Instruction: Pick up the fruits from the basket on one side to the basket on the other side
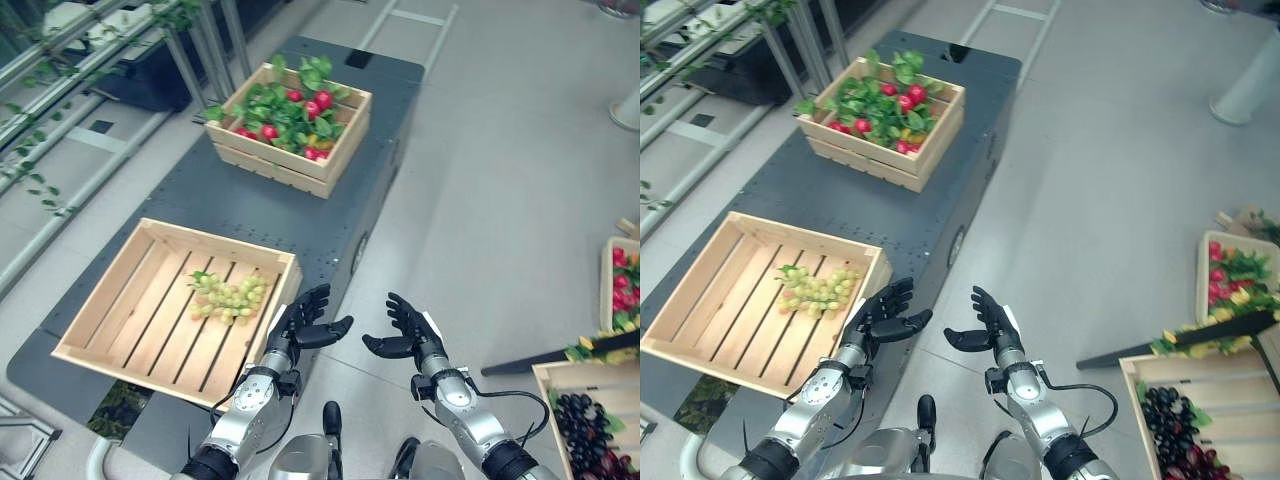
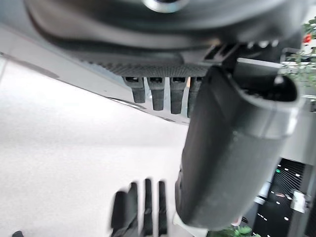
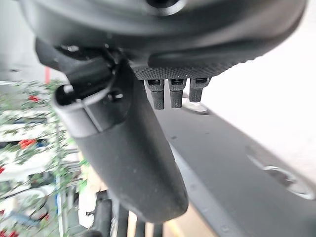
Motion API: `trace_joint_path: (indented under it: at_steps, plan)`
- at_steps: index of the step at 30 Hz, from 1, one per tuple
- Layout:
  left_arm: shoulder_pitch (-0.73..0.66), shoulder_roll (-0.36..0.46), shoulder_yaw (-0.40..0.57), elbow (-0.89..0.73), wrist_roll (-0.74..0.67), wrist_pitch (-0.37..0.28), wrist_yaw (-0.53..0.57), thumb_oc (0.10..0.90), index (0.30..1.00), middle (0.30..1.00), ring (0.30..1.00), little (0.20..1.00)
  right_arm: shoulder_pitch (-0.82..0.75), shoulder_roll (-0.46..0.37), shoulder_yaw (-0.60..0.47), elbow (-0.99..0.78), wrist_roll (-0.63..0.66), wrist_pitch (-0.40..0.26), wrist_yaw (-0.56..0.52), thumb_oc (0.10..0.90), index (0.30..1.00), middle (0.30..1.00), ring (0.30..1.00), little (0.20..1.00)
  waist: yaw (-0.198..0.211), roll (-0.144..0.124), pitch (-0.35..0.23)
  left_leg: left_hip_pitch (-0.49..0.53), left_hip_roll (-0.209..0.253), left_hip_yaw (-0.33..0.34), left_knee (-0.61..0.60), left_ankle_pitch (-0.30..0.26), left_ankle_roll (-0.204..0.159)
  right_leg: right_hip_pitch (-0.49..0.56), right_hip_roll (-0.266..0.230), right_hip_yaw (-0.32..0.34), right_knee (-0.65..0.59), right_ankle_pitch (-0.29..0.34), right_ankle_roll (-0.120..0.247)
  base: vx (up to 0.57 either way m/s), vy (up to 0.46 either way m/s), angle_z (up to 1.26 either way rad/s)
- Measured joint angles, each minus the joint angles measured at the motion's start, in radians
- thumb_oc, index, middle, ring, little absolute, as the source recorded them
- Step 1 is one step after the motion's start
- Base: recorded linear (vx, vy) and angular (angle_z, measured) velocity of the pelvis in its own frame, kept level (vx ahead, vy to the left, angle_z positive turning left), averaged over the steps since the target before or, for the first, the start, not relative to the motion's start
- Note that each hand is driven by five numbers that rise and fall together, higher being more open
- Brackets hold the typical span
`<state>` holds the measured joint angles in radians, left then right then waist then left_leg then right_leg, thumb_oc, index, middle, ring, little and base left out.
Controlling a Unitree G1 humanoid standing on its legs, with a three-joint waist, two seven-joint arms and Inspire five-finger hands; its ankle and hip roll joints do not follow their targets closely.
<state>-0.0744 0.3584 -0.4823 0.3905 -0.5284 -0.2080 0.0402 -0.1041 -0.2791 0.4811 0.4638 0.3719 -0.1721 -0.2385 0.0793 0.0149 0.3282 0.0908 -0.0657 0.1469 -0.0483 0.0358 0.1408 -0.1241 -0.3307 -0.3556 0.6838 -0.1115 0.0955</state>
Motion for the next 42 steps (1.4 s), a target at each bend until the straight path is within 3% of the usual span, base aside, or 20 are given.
trace_joint_path:
  at_steps: [2,4,6,7,8,10,12,13,14,15,17,21,26,28,29,31,33,35,37,42]
  plan:
    - [-0.001,0.024,-0.02,-0.005,0.006,0.011,-0.024,0.8,0.9,0.9,0.9,0.9,-0.004,0.017,0.0,-0.002,0.0,-0.008,-0.012,0.8,0.9,0.9,0.9,0.9,-0.012,0.005,0.001,0.004,-0.008,-0.032,0.001,-0.002,0.006,-0.049,0.039,0.08,-0.019,-0.003,-0.005,0.12,-0.128,0.66]
    - [-0.004,0.029,-0.032,-0.005,0.006,0.024,-0.039,0.8,0.9,0.9,0.9,0.9,-0.005,0.029,0.0,-0.001,0.0,-0.011,-0.023,0.8,0.9,0.9,0.9,0.9,-0.033,0.013,0.004,0.001,-0.01,-0.082,0.001,0.005,0.001,-0.068,0.1,0.135,-0.152,-0.003,-0.006,0.15,-0.214,0.75]
    - [-0.019,0.028,-0.055,0.008,0.005,0.027,-0.04,0.8,0.9,0.9,0.9,0.9,-0.006,0.035,0.0,0.008,0.002,-0.011,-0.044,0.8,0.9,0.9,0.9,0.9,-0.057,0.017,0.004,0.002,-0.013,-0.15,0.0,0.004,-0.006,-0.068,0.168,0.225,-0.373,0.016,0.014,0.23,-0.262,0.88]
    - [-0.023,0.027,-0.056,0.013,0.005,0.027,-0.041,0.8,0.9,0.9,0.9,0.9,-0.007,0.036,0.0,0.009,0.003,-0.011,-0.049,0.8,0.9,0.9,0.9,0.9,-0.058,0.016,0.004,0.003,-0.014,-0.159,0.0,0.002,-0.007,-0.072,0.18,0.243,-0.412,0.02,0.019,0.27,-0.374,0.81]
    - [-0.033,0.007,-0.06,0.032,0.005,0.027,-0.043,0.8,0.9,0.9,0.9,0.9,-0.015,0.039,-0.003,0.013,0.033,-0.011,-0.063,0.8,0.9,0.9,0.9,0.9,-0.066,0.017,0.002,0.006,-0.016,-0.209,0.001,-0.003,-0.017,-0.075,0.219,0.315,-0.53,0.057,0.045,0.2,-0.311,0.72]
    - [-0.049,0.005,-0.071,0.045,0.005,0.026,-0.043,0.8,0.9,0.9,0.9,0.9,-0.025,0.042,-0.004,0.024,0.034,-0.011,-0.079,0.8,0.9,0.9,0.9,0.9,-0.082,0.013,0.0,0.007,-0.017,-0.252,0.001,-0.005,-0.027,-0.075,0.238,0.376,-0.614,0.099,0.045,0.18,-0.265,0.93]
    - [-0.052,0.001,-0.088,0.046,0.005,0.027,-0.051,0.8,0.9,0.9,0.9,0.9,-0.045,0.046,-0.005,0.045,0.034,-0.01,-0.102,0.8,0.9,0.9,0.9,0.9,-0.096,-0.003,-0.011,0.028,-0.038,-0.34,0.007,-0.024,-0.053,-0.045,0.241,0.392,-0.667,0.163,0.033,0.28,-0.371,1.18]
    - [-0.051,0.0,-0.089,0.046,0.005,0.027,-0.052,0.8,0.9,0.9,0.9,0.9,-0.045,0.046,-0.006,0.047,0.037,-0.002,-0.107,0.8,0.9,0.9,0.9,0.9,-0.097,-0.009,-0.015,0.035,-0.04,-0.353,0.01,-0.034,-0.061,-0.027,0.239,0.392,-0.66,0.17,0.027,0.26,-0.299,1.2]
    - [-0.047,-0.012,-0.088,0.045,0.003,0.027,-0.053,0.8,0.9,0.9,0.9,0.9,-0.043,0.042,-0.007,0.047,0.055,0.01,-0.114,0.8,0.9,0.9,0.9,0.9,-0.093,-0.009,-0.03,0.041,-0.035,-0.347,0.027,-0.059,-0.081,-0.009,0.237,0.369,-0.66,0.247,-0.016,0.2,-0.193,0.97]
    - [-0.03,-0.03,-0.08,0.037,0.003,0.029,-0.057,0.8,0.9,0.9,0.9,0.9,-0.045,0.022,-0.009,0.049,0.07,0.014,-0.116,0.8,0.9,0.9,0.9,0.9,-0.082,0.02,-0.053,0.038,0.002,-0.317,0.038,-0.082,-0.101,0.013,0.264,0.34,-0.672,0.235,-0.031,0.24,-0.228,0.78]
    - [-0.018,-0.029,-0.078,0.017,0.005,0.029,-0.074,0.8,0.9,0.9,0.9,0.9,-0.055,0.004,-0.017,0.048,0.069,0.014,-0.117,0.8,0.9,0.9,0.9,0.9,-0.061,0.042,-0.067,0.051,0.049,-0.267,0.036,-0.098,-0.125,0.053,0.302,0.309,-0.713,0.243,-0.067,0.22,-0.224,0.35]
    - [-0.016,-0.033,-0.083,0.011,0.025,0.029,-0.079,0.8,0.9,0.9,0.9,0.9,-0.063,-0.007,-0.045,0.054,0.07,0.013,-0.13,0.8,0.9,0.9,0.9,0.9,-0.057,0.026,-0.092,0.055,0.089,-0.231,0.04,-0.11,-0.143,0.1,0.342,0.26,-0.772,0.237,-0.099,0.12,-0.154,0.28]
    - [-0.012,-0.033,-0.082,0.012,0.03,0.024,-0.073,0.8,0.9,0.9,0.9,0.9,-0.06,-0.033,-0.047,0.054,0.069,0.013,-0.16,0.8,0.9,0.9,0.9,0.9,-0.064,0.017,-0.096,0.041,0.111,-0.222,0.041,-0.11,-0.143,0.097,0.353,0.231,-0.772,0.221,-0.121,0.09,-0.094,0.14]
    - [-0.008,-0.031,-0.082,0.012,0.05,0.02,-0.057,0.8,0.9,0.9,0.9,0.9,-0.056,-0.034,-0.048,0.054,0.068,0.013,-0.167,0.8,0.9,0.9,0.9,0.9,-0.061,0.017,-0.096,0.034,0.112,-0.218,0.042,-0.109,-0.145,0.09,0.352,0.224,-0.772,0.22,-0.123,0.03,-0.048,0.2]
    - [-0.012,-0.032,-0.083,0.011,0.064,0.017,-0.047,0.8,0.9,0.9,0.9,0.9,-0.035,-0.029,-0.063,0.036,0.067,0.013,-0.169,0.8,0.9,0.9,0.9,0.9,-0.068,0.013,-0.094,-0.017,0.102,-0.201,0.102,-0.116,-0.18,0.087,0.336,0.197,-0.773,0.219,-0.124,-0.08,0.0,0.68]
    - [-0.022,-0.03,-0.083,0.006,0.1,-0.003,-0.034,0.8,0.9,0.9,0.9,0.9,0.008,-0.032,-0.081,0.02,0.066,0.012,-0.178,0.8,0.9,0.9,0.9,0.9,-0.074,0.005,-0.092,-0.106,0.079,-0.118,0.199,-0.111,-0.184,0.08,0.303,0.142,-0.772,0.219,-0.124,-0.11,0.047,0.97]
    - [-0.031,-0.002,-0.083,-0.031,0.161,-0.034,0.017,0.8,0.9,0.9,0.9,0.9,0.019,-0.034,-0.082,0.02,0.066,0.01,-0.192,0.8,0.9,0.9,0.9,0.9,-0.095,0.004,-0.068,-0.147,0.111,0.048,0.22,-0.112,-0.181,0.08,0.271,0.068,-0.765,0.208,-0.126,-0.06,0.123,0.94]
    - [-0.059,0.034,-0.077,-0.073,0.237,-0.05,0.096,0.8,0.9,0.9,0.9,0.9,0.008,-0.037,-0.088,0.02,0.066,-0.001,-0.198,0.8,0.9,0.9,0.9,0.9,-0.089,0.002,-0.031,-0.14,0.12,0.022,0.152,-0.11,-0.184,0.055,0.249,0.074,-0.728,0.198,-0.107,0.02,0.108,0.38]
    - [-0.064,0.088,-0.017,-0.18,0.351,-0.06,0.19,0.8,0.9,0.9,0.9,0.9,0.023,-0.053,-0.128,-0.04,0.066,-0.018,-0.195,0.8,0.9,0.9,0.9,0.9,-0.103,0.042,0.004,-0.117,0.154,0.018,0.067,-0.079,-0.174,0.036,0.254,0.068,-0.711,0.202,-0.094,0.0,0.105,0.05]
    - [-0.111,0.14,0.144,-0.283,0.518,-0.101,0.38,0.8,0.9,0.9,0.9,0.9,0.034,-0.079,-0.178,-0.051,0.065,-0.056,-0.195,0.8,0.9,0.9,0.9,0.9,-0.098,0.044,0.029,-0.159,0.119,-0.005,0.018,0.007,-0.151,-0.019,0.226,0.07,-0.71,0.222,-0.064,-0.06,0.101,0.09]
